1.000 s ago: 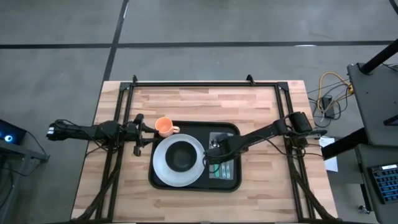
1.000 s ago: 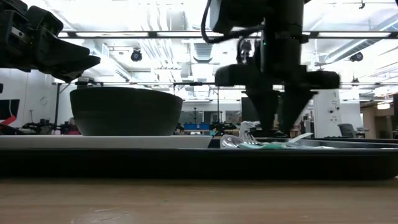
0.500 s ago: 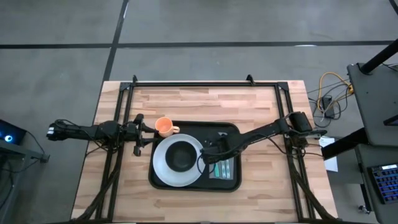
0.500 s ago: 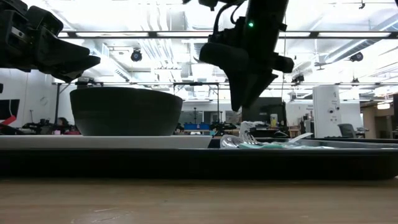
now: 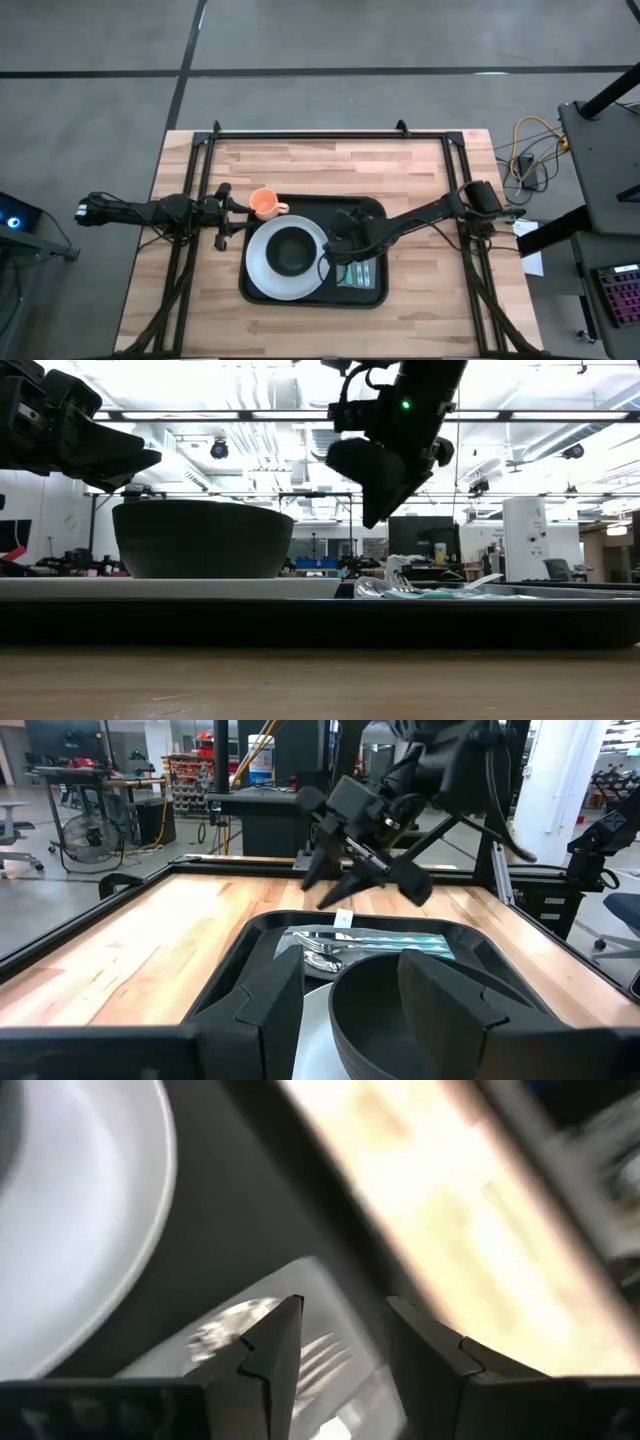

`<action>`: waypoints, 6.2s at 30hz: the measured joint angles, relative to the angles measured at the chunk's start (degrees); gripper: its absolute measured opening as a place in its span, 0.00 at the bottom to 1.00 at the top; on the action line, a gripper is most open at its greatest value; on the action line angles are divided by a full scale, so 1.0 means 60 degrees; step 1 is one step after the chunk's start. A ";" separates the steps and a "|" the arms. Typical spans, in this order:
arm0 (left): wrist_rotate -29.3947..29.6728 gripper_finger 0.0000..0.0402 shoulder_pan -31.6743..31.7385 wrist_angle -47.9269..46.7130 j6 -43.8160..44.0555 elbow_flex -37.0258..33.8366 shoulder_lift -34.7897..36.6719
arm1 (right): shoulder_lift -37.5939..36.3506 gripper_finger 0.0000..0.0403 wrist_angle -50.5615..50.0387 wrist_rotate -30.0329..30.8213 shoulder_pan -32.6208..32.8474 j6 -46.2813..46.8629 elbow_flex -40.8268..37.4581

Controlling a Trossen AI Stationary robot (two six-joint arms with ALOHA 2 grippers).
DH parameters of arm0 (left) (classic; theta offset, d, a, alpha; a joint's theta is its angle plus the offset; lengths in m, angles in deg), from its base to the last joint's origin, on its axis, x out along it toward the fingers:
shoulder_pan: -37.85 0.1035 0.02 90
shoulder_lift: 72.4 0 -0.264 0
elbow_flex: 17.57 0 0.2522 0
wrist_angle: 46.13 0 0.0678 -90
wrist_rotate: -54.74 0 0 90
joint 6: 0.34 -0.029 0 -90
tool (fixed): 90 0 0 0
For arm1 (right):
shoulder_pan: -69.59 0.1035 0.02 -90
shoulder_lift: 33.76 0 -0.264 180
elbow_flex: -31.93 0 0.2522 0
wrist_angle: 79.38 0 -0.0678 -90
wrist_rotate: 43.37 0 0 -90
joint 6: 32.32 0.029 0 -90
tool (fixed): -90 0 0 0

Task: Set up tray
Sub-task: Return to Home Position

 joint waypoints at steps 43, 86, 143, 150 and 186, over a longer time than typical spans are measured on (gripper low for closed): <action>0.0006 0.36 0.0000 0.0028 0.0001 -0.0002 -0.0155 | -0.8990 0.26 0.9808 0.0126 0.0398 -0.8710 -0.8347; 0.0000 0.36 -0.0002 0.0004 0.0002 -0.0002 -0.0277 | -1.8538 0.21 1.0633 -0.1534 0.0351 -1.0228 -1.2787; 0.0000 0.36 0.0001 0.0058 0.0000 -0.0002 -0.0572 | -1.8742 0.21 1.2200 -0.3249 0.0249 -0.7442 -1.4203; 0.0000 0.36 -0.0003 0.0058 0.0000 -0.0002 -0.0572 | -1.8742 0.22 1.2199 -0.3249 0.0249 -0.7444 -1.4196; 0.0000 0.36 0.0001 0.0059 0.0000 -0.0002 -0.0572 | -1.8750 0.20 1.2200 -0.3249 0.0249 -0.7445 -1.4196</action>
